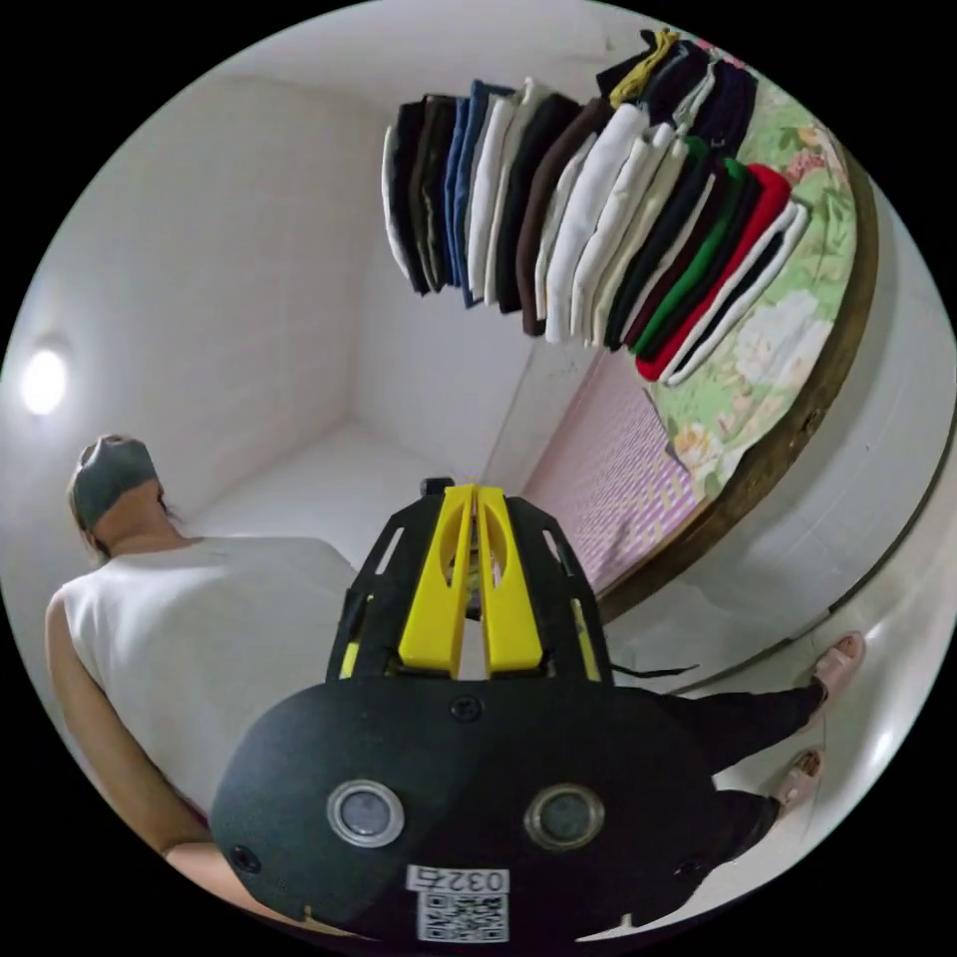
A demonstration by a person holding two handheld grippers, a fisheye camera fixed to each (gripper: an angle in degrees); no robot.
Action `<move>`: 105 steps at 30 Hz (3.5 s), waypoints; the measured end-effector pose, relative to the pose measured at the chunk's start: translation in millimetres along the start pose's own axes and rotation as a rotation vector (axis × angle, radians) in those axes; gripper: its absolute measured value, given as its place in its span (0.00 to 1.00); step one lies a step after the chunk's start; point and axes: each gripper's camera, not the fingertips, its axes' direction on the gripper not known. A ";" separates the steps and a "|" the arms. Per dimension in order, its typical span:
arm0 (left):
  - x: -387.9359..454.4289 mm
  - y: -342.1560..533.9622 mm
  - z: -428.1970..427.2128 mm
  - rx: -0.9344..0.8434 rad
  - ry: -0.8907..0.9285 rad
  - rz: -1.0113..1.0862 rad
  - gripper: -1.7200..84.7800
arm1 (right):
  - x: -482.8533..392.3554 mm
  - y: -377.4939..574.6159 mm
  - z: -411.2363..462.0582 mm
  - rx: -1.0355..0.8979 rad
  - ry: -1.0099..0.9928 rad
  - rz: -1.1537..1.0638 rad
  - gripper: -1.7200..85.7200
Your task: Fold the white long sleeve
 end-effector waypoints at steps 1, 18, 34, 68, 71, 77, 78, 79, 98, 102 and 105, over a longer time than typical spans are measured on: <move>4.8 5.3 0.7 -0.018 -0.027 0.013 0.01 | 0.2 0.6 6.9 -0.049 0.002 -0.014 0.01; -49.1 203.1 -126.5 0.113 -0.233 -0.483 0.01 | 41.8 -14.1 146.7 -0.425 -0.087 0.203 0.01; -36.4 702.6 -349.6 0.518 -0.478 -1.098 0.01 | -9.2 98.1 584.4 -1.089 -0.274 0.288 0.01; -144.2 808.2 -410.7 1.317 -0.188 -1.200 0.01 | 74.3 -84.8 756.0 -1.002 -0.077 0.382 0.01; -148.6 830.5 -433.7 1.427 -0.230 -1.212 0.02 | 77.7 -94.6 760.2 -0.964 -0.036 0.391 0.01; -157.3 867.6 -535.6 1.452 -0.461 -1.206 0.09 | 64.0 -98.1 792.4 -0.877 0.005 0.375 0.01; -159.7 871.2 -548.0 1.460 -0.476 -1.199 0.09 | 61.7 -97.1 796.4 -0.864 0.009 0.378 0.01; -164.6 878.6 -572.6 1.490 -0.503 -1.183 0.09 | 56.7 -94.4 804.9 -0.836 0.011 0.386 0.01; -282.1 853.2 -748.2 1.662 -0.698 -1.020 0.01 | -15.2 -43.7 883.5 -0.735 0.148 0.380 0.01; -277.5 723.9 -699.4 1.356 -0.682 -0.669 0.01 | -16.3 -46.1 891.5 -0.765 0.125 0.359 0.01; -297.0 622.0 -622.4 1.070 -0.492 -0.553 0.01 | -16.8 -51.8 896.3 -0.794 0.092 0.337 0.01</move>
